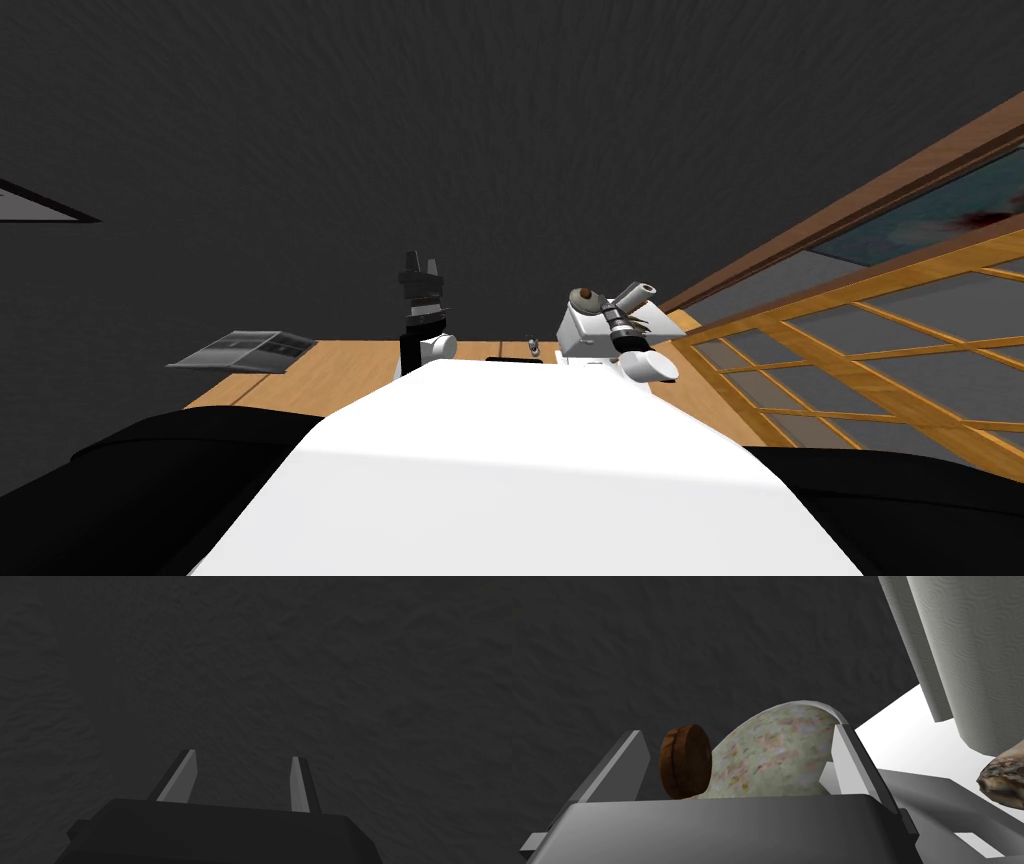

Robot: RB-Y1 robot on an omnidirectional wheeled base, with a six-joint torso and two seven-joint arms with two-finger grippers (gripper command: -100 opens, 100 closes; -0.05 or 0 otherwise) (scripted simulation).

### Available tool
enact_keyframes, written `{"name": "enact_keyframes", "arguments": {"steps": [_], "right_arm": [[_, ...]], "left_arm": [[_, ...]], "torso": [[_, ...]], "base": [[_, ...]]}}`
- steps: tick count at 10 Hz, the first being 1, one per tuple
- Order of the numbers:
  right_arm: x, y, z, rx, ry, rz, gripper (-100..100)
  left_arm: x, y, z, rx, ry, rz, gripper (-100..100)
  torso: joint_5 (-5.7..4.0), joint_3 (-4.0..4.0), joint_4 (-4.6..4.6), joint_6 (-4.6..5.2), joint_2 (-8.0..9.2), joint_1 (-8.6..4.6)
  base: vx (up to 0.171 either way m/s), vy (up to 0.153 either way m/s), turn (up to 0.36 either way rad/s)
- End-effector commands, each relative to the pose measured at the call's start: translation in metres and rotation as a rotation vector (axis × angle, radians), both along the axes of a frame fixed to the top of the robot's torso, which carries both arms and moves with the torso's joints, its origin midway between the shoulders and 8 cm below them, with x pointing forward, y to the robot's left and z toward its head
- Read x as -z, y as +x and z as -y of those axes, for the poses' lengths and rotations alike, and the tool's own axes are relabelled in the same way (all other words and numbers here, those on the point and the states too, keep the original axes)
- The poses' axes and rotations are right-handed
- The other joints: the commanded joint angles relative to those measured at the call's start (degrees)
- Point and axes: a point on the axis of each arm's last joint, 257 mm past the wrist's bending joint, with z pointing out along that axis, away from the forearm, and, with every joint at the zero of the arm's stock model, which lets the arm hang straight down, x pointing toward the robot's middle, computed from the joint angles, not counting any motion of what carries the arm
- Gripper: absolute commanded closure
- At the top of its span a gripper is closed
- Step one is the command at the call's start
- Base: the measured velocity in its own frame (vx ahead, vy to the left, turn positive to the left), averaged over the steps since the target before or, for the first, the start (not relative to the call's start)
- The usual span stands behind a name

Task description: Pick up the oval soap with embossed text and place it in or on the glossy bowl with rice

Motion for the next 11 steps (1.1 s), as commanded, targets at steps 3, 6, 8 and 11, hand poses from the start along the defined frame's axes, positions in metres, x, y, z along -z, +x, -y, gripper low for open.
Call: {"name": "enact_keyframes", "arguments": {"steps": [3, 6, 8, 11], "right_arm": [[0.003, 0.029, 0.004, 0.014, -0.027, 0.0, -100], [0.01, 0.048, 0.006, 0.047, 0.012, 0.006, -100], [0.003, 0.069, 0.0, 0.034, -0.023, 0.014, -100], [0.012, 0.091, -0.003, 0.057, -0.003, 0.004, -100]], "left_arm": [[0.0, 0.0, 0.0, 0.0, 0.0, 0.0, 0], [0.0, 0.0, 0.0, 0.0, 0.0, 0.0, 0], [0.0, 0.0, 0.0, 0.0, 0.0, 0.0, 0], [0.0, 0.0, 0.0, 0.0, 0.0, 0.0, 0]], "torso": [[-0.11, -0.03, -0.08, 0.14, -0.01, -0.1], [-0.14, -0.09, -0.12, 0.17, -0.06, -0.25], [-0.27, -0.14, -0.21, 0.29, -0.09, -0.47], [-0.4, -0.13, -0.3, 0.43, 0.03, -0.69]], "base": [[-0.077, -0.023, -0.007], [-0.074, -0.032, -0.032], [-0.045, -0.023, -0.006], [-0.094, -0.046, -0.035]]}}
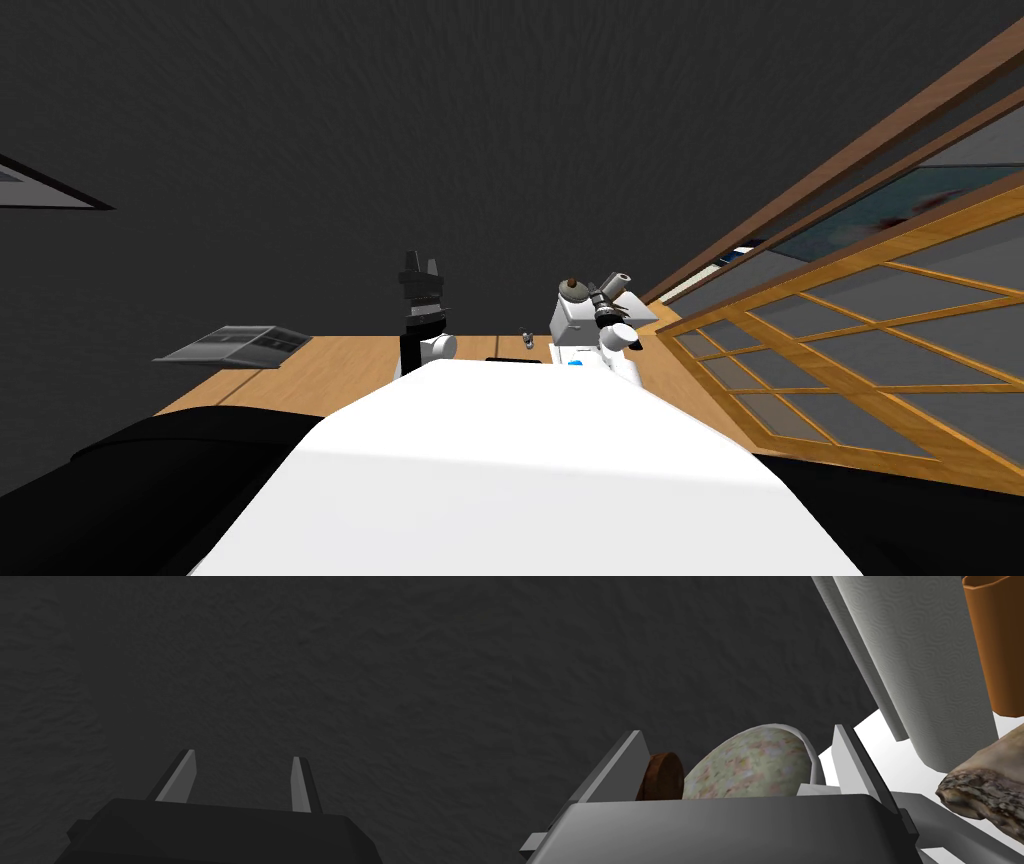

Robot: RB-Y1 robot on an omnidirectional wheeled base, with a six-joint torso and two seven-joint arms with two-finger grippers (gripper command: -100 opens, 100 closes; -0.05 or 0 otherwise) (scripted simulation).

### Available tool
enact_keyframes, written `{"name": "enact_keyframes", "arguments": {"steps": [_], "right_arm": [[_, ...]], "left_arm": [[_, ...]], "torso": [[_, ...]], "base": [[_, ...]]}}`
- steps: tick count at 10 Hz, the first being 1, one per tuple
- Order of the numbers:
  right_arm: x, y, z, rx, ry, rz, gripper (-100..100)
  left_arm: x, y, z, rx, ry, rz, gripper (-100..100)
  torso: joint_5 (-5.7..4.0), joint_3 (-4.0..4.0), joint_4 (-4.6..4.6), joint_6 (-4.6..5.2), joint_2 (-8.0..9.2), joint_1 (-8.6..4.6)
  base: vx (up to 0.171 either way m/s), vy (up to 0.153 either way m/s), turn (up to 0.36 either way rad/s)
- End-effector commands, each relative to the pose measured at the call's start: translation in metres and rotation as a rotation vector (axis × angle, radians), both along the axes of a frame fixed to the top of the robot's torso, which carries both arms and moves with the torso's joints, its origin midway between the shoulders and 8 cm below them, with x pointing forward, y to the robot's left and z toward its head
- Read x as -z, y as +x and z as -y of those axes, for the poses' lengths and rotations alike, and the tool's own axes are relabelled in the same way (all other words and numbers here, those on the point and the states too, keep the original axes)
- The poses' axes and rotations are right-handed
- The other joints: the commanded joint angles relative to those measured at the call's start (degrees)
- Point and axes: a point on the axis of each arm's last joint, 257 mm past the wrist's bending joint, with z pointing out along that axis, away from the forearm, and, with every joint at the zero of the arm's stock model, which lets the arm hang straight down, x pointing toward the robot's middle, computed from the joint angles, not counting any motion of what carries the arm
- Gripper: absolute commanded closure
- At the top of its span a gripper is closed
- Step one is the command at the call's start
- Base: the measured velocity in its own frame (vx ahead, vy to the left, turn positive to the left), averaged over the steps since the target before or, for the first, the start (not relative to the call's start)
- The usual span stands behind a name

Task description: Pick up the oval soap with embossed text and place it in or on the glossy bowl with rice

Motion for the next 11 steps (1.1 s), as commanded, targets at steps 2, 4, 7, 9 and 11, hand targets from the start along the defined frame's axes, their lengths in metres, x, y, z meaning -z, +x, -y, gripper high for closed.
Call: {"name": "enact_keyframes", "arguments": {"steps": [2, 4, 7, 9, 11], "right_arm": [[-0.007, 0.022, -0.007, -0.013, -0.022, 0.006, -100], [0.005, 0.037, -0.013, 0.005, 0.006, -0.012, -100], [0.007, 0.064, -0.031, 0.004, 0.026, -0.018, -100], [0.003, 0.085, -0.043, -0.017, -0.006, -0.028, -100], [-0.015, 0.099, -0.052, -0.031, -0.002, 0.002, -100]], "left_arm": [[0.0, 0.0, 0.0, 0.0, 0.0, 0.0, 0], [0.0, 0.0, 0.0, 0.0, 0.0, 0.0, 0], [0.0, 0.0, 0.0, 0.0, 0.0, 0.0, 0], [0.0, 0.0, 0.0, 0.0, 0.0, 0.0, 0], [0.0, 0.0, 0.0, 0.0, 0.0, 0.0, 0]], "torso": [[0.0, -0.07, -0.03, 0.0, -0.13, 0.03], [-0.01, -0.04, -0.03, 0.02, -0.03, -0.05], [-0.07, -0.13, -0.11, 0.08, -0.16, -0.09], [-0.17, -0.01, -0.13, 0.17, 0.11, -0.36], [-0.13, -0.17, -0.18, 0.16, -0.18, -0.17]], "base": [[-0.018, -0.015, -0.001], [-0.105, -0.062, -0.056], [-0.073, -0.036, -0.025], [-0.099, -0.056, -0.012], [-0.007, 0.004, -0.002]]}}
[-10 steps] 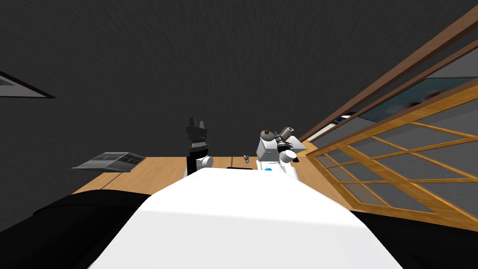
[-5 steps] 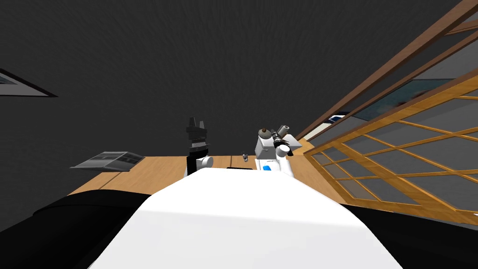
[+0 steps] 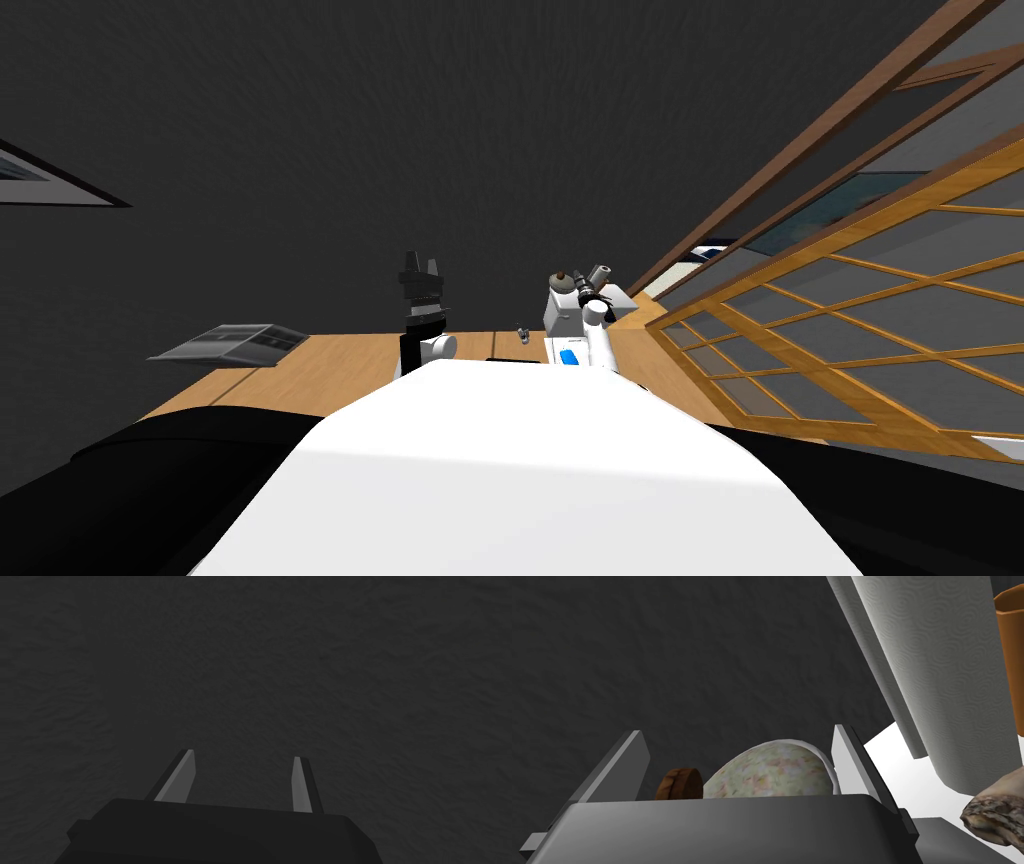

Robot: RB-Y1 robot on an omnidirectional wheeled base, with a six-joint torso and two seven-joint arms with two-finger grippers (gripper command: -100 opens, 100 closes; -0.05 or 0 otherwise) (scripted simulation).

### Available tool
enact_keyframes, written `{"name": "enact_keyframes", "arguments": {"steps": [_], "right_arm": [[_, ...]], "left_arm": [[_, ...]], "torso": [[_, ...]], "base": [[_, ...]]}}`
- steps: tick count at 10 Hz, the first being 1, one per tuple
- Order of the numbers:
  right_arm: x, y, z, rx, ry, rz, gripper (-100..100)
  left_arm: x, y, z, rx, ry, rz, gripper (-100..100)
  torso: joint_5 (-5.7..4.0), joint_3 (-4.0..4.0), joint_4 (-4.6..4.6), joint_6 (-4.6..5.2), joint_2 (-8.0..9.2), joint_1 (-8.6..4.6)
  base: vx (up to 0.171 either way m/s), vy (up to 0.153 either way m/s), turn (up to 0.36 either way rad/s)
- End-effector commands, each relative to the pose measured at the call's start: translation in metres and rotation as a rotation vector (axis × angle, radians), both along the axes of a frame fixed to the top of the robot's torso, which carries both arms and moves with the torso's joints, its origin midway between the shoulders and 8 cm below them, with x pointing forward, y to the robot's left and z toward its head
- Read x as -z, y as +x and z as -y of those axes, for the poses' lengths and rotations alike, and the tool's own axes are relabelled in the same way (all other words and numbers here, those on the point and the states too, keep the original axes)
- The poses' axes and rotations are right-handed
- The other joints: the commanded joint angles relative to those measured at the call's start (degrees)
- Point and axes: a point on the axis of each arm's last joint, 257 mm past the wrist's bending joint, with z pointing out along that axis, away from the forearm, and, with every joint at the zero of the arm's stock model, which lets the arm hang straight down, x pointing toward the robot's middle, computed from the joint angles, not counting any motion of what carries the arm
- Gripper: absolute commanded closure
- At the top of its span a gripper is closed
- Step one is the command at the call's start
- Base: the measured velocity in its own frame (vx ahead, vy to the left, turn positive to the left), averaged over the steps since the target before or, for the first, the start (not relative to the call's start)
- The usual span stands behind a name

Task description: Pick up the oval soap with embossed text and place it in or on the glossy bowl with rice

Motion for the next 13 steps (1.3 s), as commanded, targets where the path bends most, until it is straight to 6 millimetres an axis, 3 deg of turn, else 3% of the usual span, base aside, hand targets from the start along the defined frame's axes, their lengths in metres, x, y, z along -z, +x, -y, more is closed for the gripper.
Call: {"name": "enact_keyframes", "arguments": {"steps": [1, 3, 5, 6, 7, 8, 9, 12, 13], "right_arm": [[0.003, 0.014, -0.017, -0.002, 0.04, -0.003, -100], [-0.022, 0.035, -0.03, -0.024, -0.002, 0.022, -100], [-0.017, 0.043, -0.04, -0.039, 0.007, 0.006, -100], [-0.022, 0.055, -0.06, -0.045, 0.034, 0.012, -100], [-0.015, 0.06, -0.067, -0.056, 0.055, -0.003, -100], [-0.017, 0.067, -0.075, -0.069, 0.036, -0.011, -100], [-0.032, 0.077, -0.084, -0.082, 0.026, 0.007, -100], [-0.033, 0.077, -0.084, -0.083, 0.006, 0.004, -100], [-0.03, 0.087, -0.11, -0.099, 0.077, -0.003, -100]], "left_arm": [[0.0, 0.0, 0.0, 0.0, 0.0, 0.0, 0], [0.0, 0.0, 0.0, 0.0, 0.0, 0.0, 0], [0.0, 0.0, 0.0, 0.0, 0.0, 0.0, 0], [0.0, 0.0, 0.0, 0.0, 0.0, 0.0, 0], [0.0, 0.0, 0.0, 0.0, 0.0, 0.0, 0], [0.0, 0.0, 0.0, 0.0, 0.0, 0.0, 0], [0.0, 0.0, 0.0, 0.0, 0.0, 0.0, 0], [0.0, 0.0, 0.0, 0.0, 0.0, 0.0, 0], [0.0, 0.0, 0.0, 0.0, 0.0, 0.0, 0]], "torso": [[0.0, 0.0, 0.0, 0.0, 0.0, 0.0], [-0.05, 0.21, 0.08, 0.02, 0.38, -0.26], [-0.03, 0.07, 0.02, 0.01, 0.12, -0.11], [-0.01, 0.01, -0.01, 0.02, 0.02, -0.04], [-0.05, 0.1, 0.02, 0.03, 0.22, -0.22], [-0.06, 0.22, 0.07, 0.02, 0.41, -0.26], [-0.05, 0.19, 0.07, 0.01, 0.32, -0.19], [-0.01, -0.03, -0.02, 0.02, -0.04, 0.01], [-0.01, -0.03, -0.03, 0.02, -0.04, 0.0]], "base": [[-0.095, -0.034, -0.081], [-0.1, -0.064, -0.015], [-0.011, -0.01, 0.005], [-0.085, -0.057, -0.087], [-0.139, -0.069, -0.039], [-0.087, -0.039, 0.007], [-0.022, -0.012, 0.009], [0.013, 0.005, -0.001], [-0.119, -0.03, -0.082]]}}
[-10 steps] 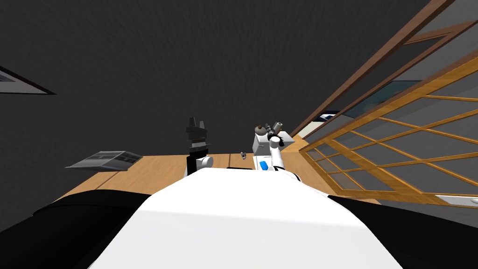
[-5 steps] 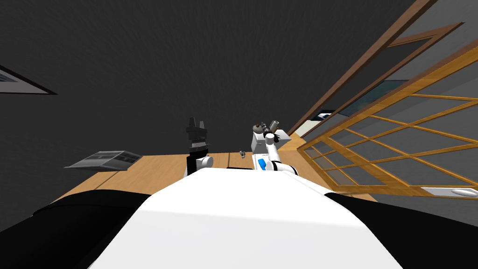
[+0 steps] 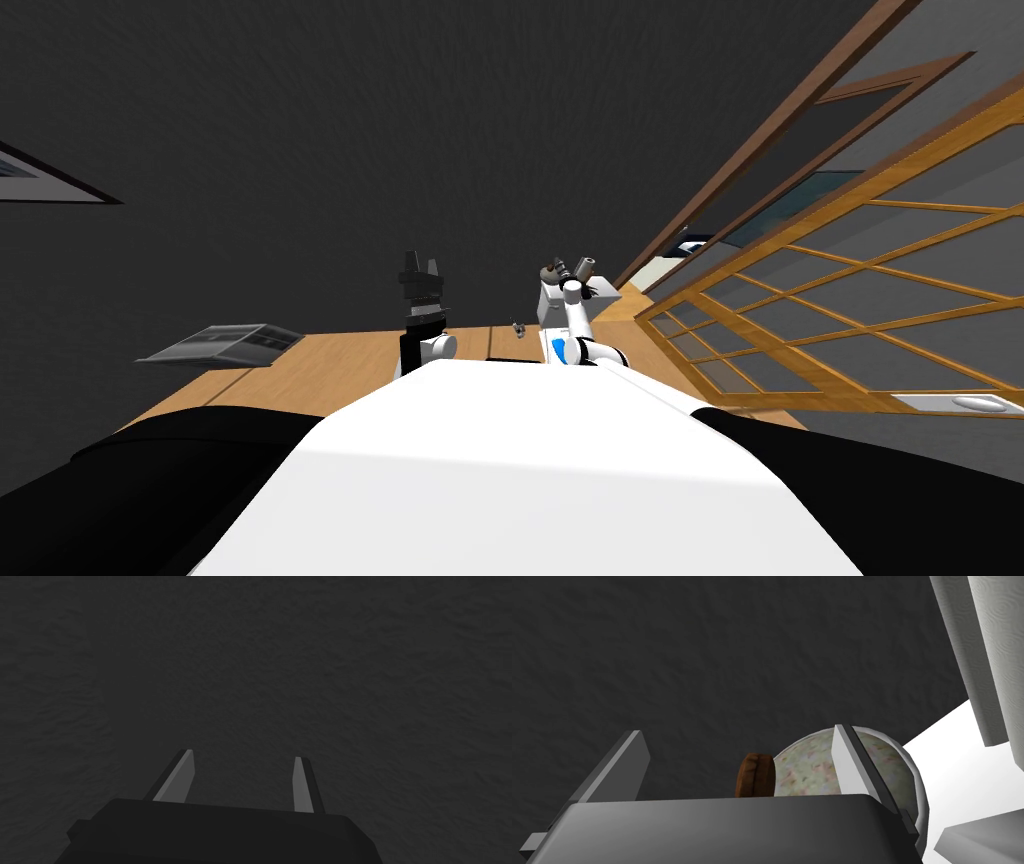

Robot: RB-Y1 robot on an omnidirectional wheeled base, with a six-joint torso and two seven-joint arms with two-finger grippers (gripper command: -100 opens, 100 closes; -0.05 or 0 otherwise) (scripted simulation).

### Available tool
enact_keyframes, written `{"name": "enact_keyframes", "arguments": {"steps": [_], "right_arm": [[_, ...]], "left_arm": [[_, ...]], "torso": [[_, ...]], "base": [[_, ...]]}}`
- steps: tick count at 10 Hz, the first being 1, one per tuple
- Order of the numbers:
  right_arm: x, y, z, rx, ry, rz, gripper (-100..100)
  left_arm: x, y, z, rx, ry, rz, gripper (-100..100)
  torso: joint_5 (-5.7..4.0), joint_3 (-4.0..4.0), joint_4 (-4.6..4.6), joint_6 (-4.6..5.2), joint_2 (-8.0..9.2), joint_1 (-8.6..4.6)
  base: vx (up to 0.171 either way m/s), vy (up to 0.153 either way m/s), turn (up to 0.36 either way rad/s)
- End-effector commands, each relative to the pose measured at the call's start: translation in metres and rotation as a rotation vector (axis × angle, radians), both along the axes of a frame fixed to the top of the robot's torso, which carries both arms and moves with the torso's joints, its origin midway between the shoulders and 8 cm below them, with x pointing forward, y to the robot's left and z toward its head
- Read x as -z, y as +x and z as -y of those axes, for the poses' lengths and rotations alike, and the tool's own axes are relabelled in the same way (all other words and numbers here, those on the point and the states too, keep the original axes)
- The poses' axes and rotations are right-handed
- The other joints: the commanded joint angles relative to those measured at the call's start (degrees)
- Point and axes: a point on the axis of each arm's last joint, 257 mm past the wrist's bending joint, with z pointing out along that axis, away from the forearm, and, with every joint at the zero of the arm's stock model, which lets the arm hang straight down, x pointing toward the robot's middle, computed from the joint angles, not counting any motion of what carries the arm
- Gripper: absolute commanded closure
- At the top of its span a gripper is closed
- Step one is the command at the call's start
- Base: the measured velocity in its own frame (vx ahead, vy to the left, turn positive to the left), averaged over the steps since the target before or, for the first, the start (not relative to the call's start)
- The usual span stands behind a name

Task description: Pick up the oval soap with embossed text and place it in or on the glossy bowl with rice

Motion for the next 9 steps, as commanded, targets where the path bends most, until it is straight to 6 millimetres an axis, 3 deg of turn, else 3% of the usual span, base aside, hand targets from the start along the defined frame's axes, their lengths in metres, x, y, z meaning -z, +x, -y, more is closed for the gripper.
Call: {"name": "enact_keyframes", "arguments": {"steps": [1, 2, 4, 5, 7, 8, 9], "right_arm": [[-0.008, 0.012, -0.019, -0.022, -0.011, 0.0, -100], [-0.02, 0.02, -0.029, -0.038, -0.049, 0.008, -100], [-0.022, 0.024, -0.035, -0.047, -0.047, 0.005, -100], [-0.024, 0.03, -0.063, -0.067, -0.008, 0.002, -100], [-0.045, 0.042, -0.081, -0.096, -0.069, 0.017, -100], [-0.042, 0.045, -0.091, -0.113, -0.066, 0.003, -100], [-0.043, 0.044, -0.081, -0.098, -0.063, 0.009, -100]], "left_arm": [[0.0, 0.0, 0.0, 0.0, 0.0, 0.0, 0], [0.0, 0.0, 0.0, 0.0, 0.0, 0.0, 0], [0.0, 0.0, 0.0, 0.0, 0.0, 0.0, 0], [0.0, 0.0, 0.0, 0.0, 0.0, 0.0, 0], [0.0, 0.0, 0.0, 0.0, 0.0, 0.0, 0], [0.0, 0.0, 0.0, 0.0, 0.0, 0.0, 0], [0.0, 0.0, 0.0, 0.0, 0.0, 0.0, 0]], "torso": [[0.0, 0.0, 0.0, 0.0, 0.0, 0.0], [-0.03, 0.08, 0.05, 0.01, 0.09, -0.19], [-0.01, -0.06, 0.0, 0.01, -0.15, -0.05], [0.01, -0.13, -0.03, 0.01, -0.27, 0.04], [-0.04, 0.1, 0.06, 0.03, 0.12, -0.2], [-0.02, 0.01, 0.02, 0.0, -0.04, -0.08], [0.01, -0.08, -0.01, 0.0, -0.2, 0.05]], "base": [[-0.127, -0.083, -0.04], [-0.066, -0.068, 0.013], [-0.011, -0.008, 0.002], [-0.12, -0.056, -0.072], [-0.091, -0.056, -0.014], [-0.011, -0.004, 0.008], [0.0, 0.0, 0.0]]}}
